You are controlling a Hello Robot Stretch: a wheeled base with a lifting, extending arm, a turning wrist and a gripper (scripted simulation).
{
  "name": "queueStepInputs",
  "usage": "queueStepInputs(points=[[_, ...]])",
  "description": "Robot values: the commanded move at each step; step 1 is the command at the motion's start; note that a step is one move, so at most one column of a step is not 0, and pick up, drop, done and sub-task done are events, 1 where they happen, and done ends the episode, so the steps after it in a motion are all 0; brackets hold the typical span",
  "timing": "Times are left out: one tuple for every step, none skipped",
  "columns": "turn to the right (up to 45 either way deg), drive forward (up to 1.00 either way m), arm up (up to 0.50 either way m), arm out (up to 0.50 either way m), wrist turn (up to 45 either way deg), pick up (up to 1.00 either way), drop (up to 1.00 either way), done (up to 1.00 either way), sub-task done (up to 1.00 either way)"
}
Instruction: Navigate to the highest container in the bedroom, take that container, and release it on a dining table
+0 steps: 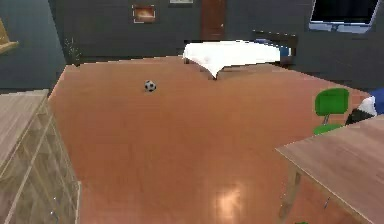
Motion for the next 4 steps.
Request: queueStepInputs(points=[[-18.0, 0.0, 0.0, 0.0, 0.0, 0.0, 0.0, 0.0, 0.0], [0.0, 0.45, 0.0, 0.0, 0.0, 0.0, 0.0, 0.0, 0.0], [36.0, 0.0, 0.0, 0.0, 0.0, 0.0, 0.0, 0.0, 0.0], [0.0, 0.85, 0.0, 0.0, 0.0, 0.0, 0.0, 0.0, 0.0]])
